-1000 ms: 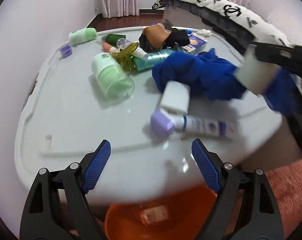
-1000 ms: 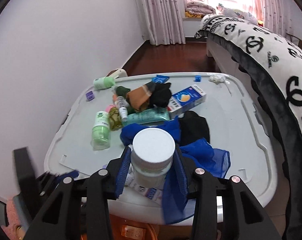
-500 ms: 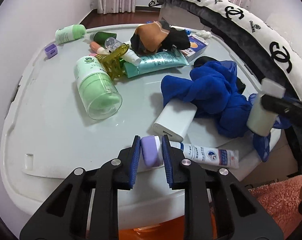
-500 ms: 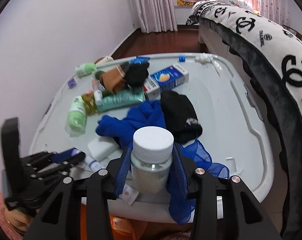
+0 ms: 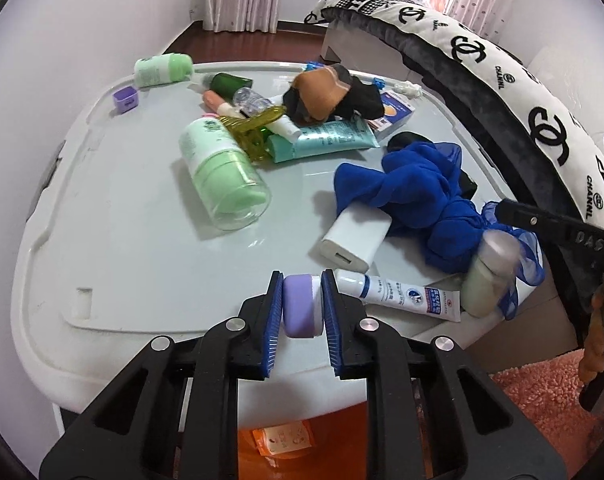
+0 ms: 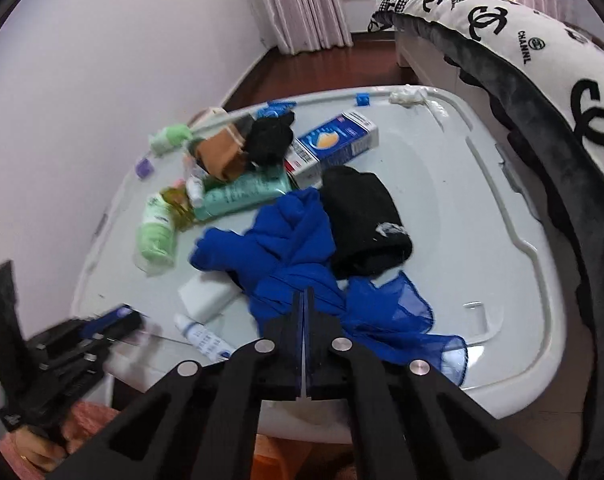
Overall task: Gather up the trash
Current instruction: 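Grasp the purple-capped tube with the left tool and drop it into the bucket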
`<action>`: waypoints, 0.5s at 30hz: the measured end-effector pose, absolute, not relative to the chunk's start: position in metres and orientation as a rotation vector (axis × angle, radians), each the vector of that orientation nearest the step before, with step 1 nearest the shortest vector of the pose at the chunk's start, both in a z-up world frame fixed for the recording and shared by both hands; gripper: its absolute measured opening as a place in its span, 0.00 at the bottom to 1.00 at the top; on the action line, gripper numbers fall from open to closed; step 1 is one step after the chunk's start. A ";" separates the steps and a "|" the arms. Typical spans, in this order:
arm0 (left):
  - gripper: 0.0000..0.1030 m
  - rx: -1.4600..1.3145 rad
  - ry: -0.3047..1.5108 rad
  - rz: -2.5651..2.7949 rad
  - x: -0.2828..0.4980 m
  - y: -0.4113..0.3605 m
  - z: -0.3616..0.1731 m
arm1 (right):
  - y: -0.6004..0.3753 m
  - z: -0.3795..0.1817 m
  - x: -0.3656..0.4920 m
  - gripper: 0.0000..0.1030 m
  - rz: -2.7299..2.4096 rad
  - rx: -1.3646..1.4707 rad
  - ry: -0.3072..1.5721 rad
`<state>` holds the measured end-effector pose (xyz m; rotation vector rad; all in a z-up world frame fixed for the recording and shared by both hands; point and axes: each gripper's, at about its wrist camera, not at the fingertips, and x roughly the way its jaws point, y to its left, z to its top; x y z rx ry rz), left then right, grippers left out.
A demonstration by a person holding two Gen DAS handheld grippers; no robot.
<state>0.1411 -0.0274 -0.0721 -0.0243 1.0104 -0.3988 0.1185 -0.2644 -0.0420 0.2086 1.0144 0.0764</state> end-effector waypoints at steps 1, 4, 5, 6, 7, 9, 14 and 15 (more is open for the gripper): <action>0.19 -0.032 1.002 -0.395 0.139 -0.024 -0.070 | -0.262 -0.042 0.116 0.13 0.066 0.182 1.014; 0.19 -0.040 0.995 -0.394 0.136 -0.017 -0.066 | -0.263 -0.043 0.107 0.55 0.082 0.206 1.004; 0.19 -0.035 0.998 -0.394 0.135 -0.016 -0.067 | -0.261 -0.043 0.105 0.56 0.080 0.196 1.002; 0.19 -0.032 1.000 -0.394 0.134 -0.016 -0.067 | -0.259 -0.044 0.104 0.56 0.086 0.186 1.005; 0.19 -0.027 1.002 -0.393 0.133 -0.016 -0.067 | -0.255 -0.046 0.102 0.56 0.091 0.173 1.016; 0.19 -0.030 1.002 -0.393 0.131 -0.015 -0.067 | -0.246 -0.050 0.100 0.54 0.096 0.130 1.023; 0.19 -0.033 1.015 -0.394 0.127 -0.014 -0.069 | -0.232 -0.070 0.103 0.41 0.068 0.058 1.059; 0.19 -0.032 1.017 -0.393 0.126 -0.014 -0.069 | -0.229 -0.070 0.104 0.41 0.057 0.047 1.056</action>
